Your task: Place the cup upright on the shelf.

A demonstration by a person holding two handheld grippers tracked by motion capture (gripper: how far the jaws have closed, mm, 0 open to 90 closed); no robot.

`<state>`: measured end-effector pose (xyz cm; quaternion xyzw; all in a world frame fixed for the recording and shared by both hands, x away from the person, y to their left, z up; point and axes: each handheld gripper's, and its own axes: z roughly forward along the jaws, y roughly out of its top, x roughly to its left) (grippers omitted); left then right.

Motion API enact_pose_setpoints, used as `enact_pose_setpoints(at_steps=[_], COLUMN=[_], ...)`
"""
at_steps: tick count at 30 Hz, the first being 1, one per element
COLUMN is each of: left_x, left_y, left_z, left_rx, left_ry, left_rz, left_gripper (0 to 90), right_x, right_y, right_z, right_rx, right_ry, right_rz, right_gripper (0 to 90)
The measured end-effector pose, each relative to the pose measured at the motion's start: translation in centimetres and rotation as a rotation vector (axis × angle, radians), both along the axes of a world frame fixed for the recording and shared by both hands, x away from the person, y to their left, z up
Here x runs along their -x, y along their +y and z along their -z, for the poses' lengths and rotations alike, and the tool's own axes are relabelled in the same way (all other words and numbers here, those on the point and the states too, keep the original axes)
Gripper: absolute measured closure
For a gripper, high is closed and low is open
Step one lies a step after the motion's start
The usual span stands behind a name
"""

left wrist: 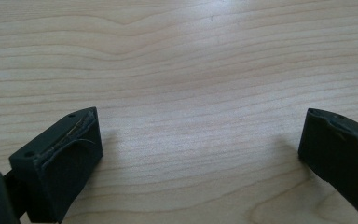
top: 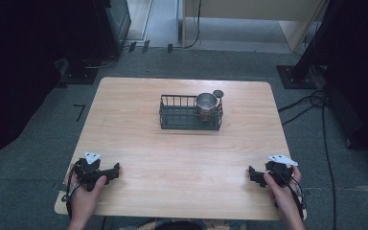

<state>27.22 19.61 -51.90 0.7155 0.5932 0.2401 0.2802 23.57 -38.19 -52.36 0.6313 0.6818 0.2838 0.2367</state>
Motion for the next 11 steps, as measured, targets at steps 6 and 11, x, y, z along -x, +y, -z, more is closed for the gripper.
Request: enact_pose_setpoints(at_steps=[6, 11], left_x=[0.0, 0.0], left_y=[0.0, 0.0], left_z=[0.0, 0.0], left_rx=[0.0, 0.0], left_ry=[0.0, 0.0], left_rz=[0.0, 0.0], left_gripper=[0.0, 0.0], right_x=[1.1, 1.2], right_y=[0.0, 0.0], right_z=[0.4, 0.4], right_rx=[0.007, 0.006], right_ry=[-0.036, -0.035], right_rz=[-0.002, -0.014], right_gripper=[0.0, 0.0])
